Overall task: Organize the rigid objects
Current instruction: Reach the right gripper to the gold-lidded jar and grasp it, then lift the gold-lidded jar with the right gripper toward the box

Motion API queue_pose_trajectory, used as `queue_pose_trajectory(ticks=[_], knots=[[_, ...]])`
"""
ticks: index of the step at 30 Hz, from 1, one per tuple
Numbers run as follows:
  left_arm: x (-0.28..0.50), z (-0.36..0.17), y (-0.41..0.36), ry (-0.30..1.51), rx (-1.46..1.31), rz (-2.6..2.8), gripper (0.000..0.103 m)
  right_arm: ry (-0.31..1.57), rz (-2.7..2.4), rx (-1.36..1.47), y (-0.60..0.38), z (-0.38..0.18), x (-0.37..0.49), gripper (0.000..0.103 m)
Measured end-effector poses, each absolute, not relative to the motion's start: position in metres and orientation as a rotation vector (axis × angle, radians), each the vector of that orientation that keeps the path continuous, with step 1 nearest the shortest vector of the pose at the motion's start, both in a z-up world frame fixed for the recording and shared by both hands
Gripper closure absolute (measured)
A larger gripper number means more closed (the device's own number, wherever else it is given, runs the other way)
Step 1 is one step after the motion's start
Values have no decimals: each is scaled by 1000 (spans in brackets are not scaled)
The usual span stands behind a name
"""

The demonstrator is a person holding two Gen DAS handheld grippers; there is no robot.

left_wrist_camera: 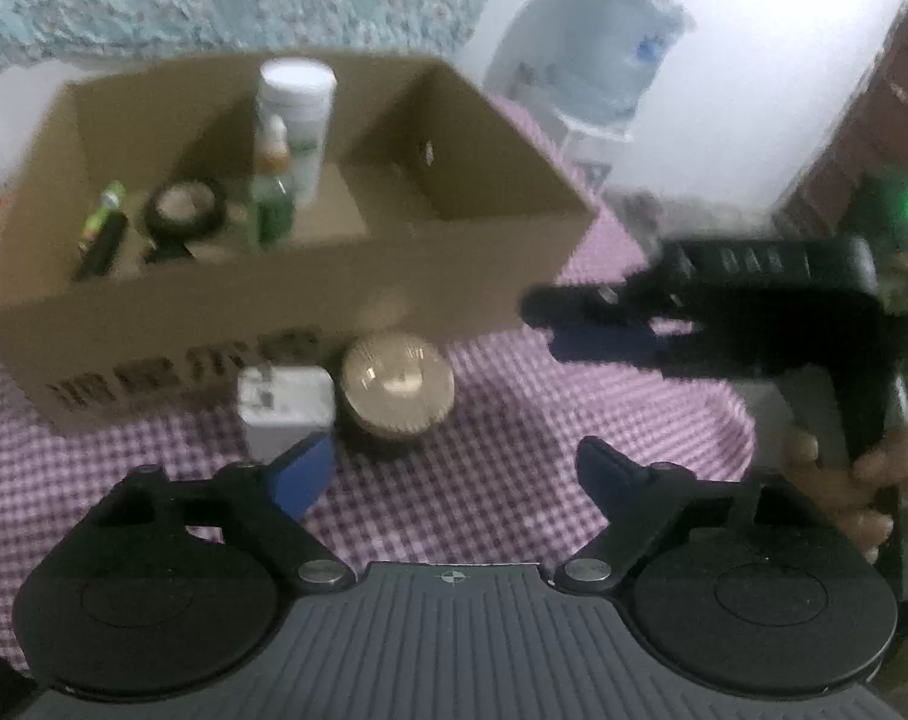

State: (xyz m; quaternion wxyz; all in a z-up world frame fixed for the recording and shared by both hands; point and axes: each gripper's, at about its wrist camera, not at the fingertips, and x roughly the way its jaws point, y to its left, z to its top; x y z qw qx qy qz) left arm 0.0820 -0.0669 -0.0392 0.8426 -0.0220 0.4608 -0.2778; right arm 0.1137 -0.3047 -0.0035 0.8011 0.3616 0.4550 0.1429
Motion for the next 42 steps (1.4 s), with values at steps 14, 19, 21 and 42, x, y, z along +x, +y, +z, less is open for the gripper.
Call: queue_pose_trajectory(ticks=[14,19,21,42], knots=[[107,-78,-101,1019,67,-554,21,1076,399,686,-276,-45,160,57],[107,-77,-107,1013,89,-550,19,1093,447,675,-269,-53,168,57],[105,-76,-111,1002,107,-557,18,1088,454,656,-267,-52,165,56],[88,-77,-163,991,157,-729,18,1065,307,744,-338,-53,113,56]])
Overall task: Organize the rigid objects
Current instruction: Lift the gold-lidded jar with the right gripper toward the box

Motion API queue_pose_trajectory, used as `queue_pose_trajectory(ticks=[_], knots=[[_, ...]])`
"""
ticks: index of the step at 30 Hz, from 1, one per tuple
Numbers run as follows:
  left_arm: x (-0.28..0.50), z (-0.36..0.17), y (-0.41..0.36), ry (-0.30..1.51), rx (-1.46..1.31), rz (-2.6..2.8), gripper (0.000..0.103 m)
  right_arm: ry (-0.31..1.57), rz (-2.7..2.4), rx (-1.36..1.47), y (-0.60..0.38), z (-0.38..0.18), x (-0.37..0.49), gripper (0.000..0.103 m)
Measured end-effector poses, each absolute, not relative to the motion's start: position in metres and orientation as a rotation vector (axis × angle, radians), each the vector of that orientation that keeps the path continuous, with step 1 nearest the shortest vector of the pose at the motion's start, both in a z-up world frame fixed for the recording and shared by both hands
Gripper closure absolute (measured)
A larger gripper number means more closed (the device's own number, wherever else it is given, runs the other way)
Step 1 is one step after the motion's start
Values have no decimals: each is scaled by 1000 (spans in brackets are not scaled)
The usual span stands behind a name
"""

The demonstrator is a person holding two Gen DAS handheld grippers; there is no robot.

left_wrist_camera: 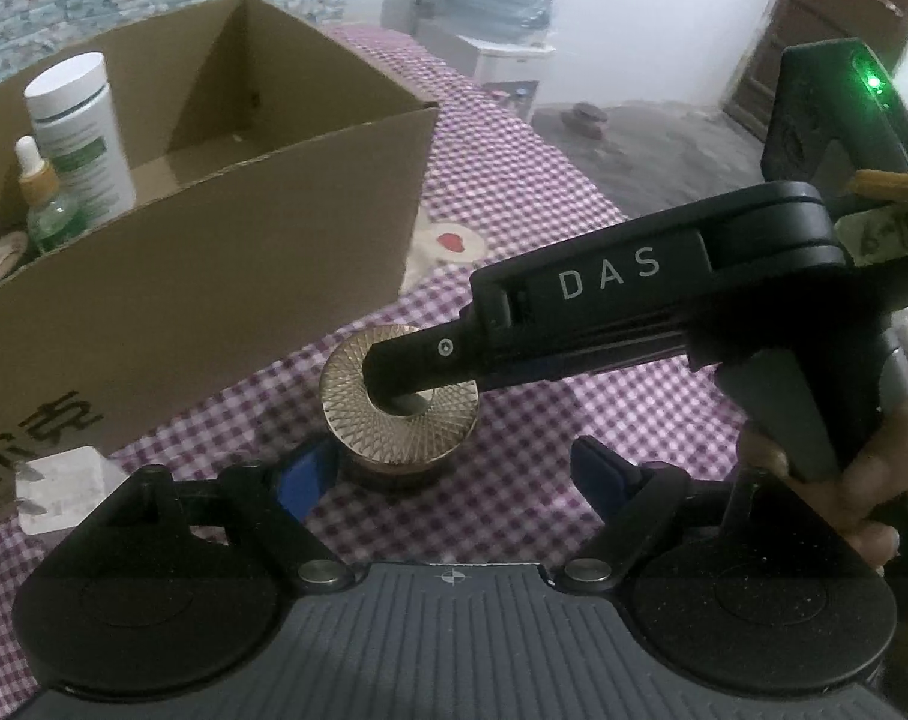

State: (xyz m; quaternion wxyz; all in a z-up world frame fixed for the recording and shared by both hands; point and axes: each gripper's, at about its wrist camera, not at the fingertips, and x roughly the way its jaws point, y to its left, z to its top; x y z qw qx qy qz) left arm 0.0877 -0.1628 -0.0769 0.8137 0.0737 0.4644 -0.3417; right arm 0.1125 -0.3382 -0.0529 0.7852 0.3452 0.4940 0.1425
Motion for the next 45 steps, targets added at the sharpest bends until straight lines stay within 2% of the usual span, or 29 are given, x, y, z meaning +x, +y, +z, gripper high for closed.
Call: queue_pose_trajectory(ticks=[24,26,35,45], knots=[[97,-76,-166,987,204,-694,20,1069,282,883,-350,-60,105,56],[99,-77,-167,985,208,-695,22,1066,279,891,-351,-61,104,56],[107,-79,-165,987,212,-675,44,1051,275,918,-354,-64,100,57],[102,-71,-159,1000,213,-678,45,1062,273,923,-349,-61,93,58]])
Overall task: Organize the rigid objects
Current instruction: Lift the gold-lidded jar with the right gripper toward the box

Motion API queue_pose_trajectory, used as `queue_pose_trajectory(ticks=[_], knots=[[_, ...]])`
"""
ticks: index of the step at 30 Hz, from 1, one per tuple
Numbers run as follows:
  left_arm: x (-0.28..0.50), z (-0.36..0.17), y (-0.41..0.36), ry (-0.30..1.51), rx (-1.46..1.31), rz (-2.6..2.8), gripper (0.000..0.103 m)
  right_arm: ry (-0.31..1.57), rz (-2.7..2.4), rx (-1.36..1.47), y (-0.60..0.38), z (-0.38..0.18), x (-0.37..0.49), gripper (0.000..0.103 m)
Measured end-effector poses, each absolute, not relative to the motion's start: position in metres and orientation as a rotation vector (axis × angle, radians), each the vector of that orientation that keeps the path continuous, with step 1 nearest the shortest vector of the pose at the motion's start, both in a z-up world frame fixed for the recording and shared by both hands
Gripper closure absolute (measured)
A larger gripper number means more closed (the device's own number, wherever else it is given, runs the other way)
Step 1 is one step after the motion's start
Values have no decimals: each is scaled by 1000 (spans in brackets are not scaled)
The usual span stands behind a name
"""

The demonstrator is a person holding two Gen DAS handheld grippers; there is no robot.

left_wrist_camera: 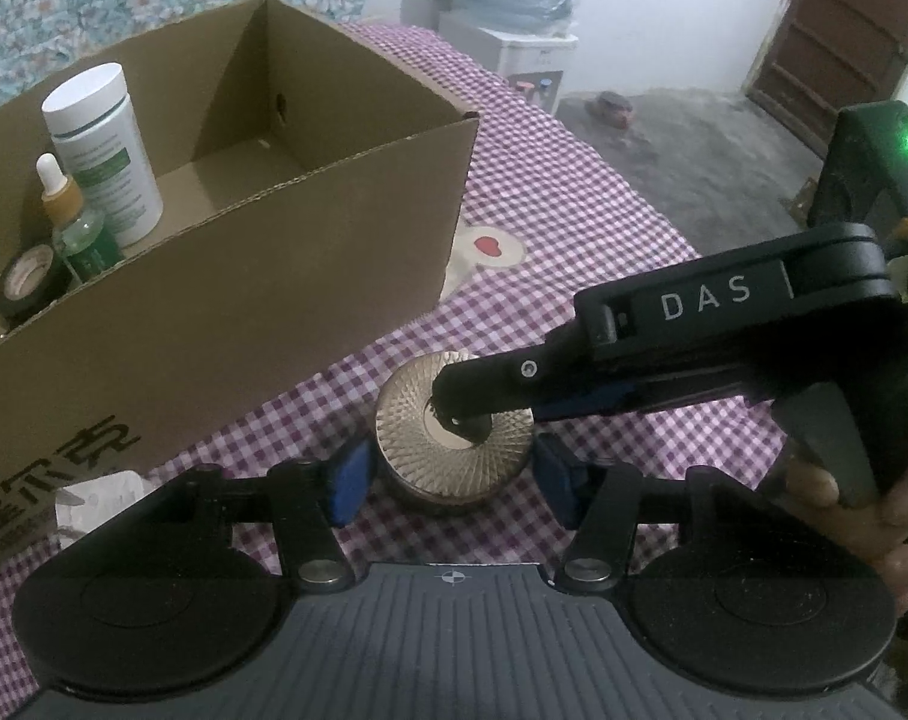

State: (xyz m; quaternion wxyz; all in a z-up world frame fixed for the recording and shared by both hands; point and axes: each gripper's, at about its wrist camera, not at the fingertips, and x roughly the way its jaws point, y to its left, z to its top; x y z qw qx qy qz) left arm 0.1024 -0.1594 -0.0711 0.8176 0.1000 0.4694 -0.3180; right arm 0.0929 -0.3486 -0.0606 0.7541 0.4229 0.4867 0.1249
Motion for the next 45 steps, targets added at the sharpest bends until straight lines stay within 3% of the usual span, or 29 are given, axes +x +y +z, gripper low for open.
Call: queue_pose_trajectory(ticks=[29,45], knots=[[108,-75,-167,980,232,-676,45,1055,285,921,-346,-62,96,57],[89,-44,-155,910,196,-686,45,1014,304,869,-343,-32,91,57]])
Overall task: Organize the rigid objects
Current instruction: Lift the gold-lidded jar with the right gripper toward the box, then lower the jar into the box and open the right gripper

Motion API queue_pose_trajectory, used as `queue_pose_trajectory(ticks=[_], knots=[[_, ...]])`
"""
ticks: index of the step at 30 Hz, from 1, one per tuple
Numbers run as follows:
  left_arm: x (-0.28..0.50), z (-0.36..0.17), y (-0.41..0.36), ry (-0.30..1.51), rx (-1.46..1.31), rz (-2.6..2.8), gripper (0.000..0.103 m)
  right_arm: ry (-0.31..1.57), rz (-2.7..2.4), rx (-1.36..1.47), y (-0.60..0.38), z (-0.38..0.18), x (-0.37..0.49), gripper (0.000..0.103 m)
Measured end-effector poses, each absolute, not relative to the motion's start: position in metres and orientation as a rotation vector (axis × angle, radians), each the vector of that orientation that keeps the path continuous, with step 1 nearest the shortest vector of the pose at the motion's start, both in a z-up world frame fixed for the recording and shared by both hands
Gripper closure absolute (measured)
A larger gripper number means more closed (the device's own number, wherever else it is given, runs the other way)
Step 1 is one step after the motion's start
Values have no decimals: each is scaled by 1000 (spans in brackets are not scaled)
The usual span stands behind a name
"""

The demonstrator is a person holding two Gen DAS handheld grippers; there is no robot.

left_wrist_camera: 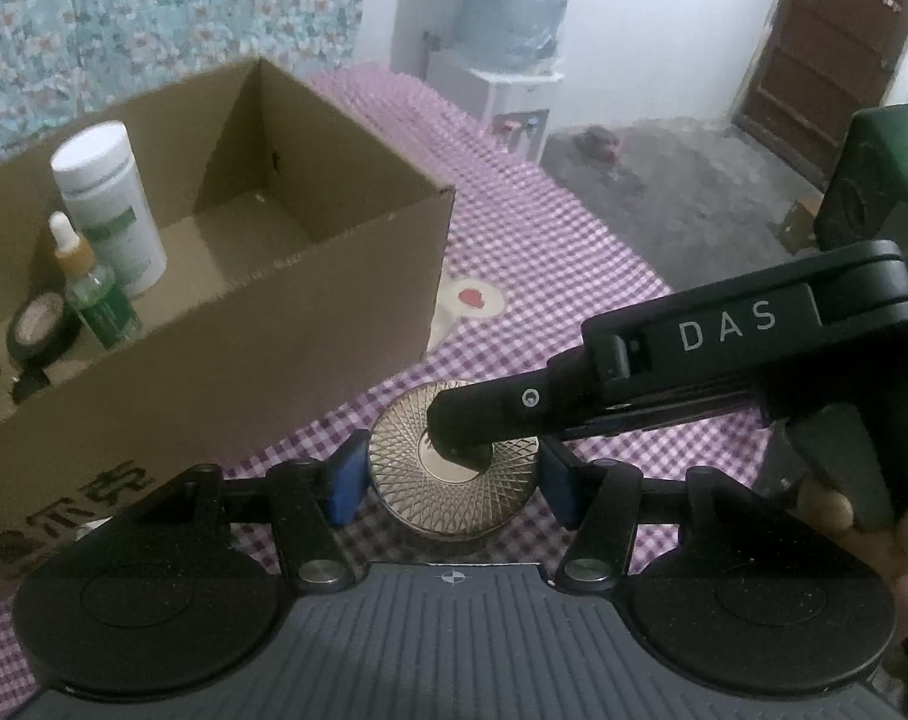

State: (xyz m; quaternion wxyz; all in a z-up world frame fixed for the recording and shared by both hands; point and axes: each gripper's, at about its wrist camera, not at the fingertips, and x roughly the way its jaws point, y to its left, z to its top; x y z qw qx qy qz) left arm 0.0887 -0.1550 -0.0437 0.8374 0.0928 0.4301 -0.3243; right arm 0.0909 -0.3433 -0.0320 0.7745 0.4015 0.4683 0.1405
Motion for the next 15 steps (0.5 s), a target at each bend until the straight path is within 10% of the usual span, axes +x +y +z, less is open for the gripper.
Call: queue_pose_trajectory(ticks=[15], knots=[[69,33,-136,726,126,-653,45,849,388,761,-325,60,83,57]])
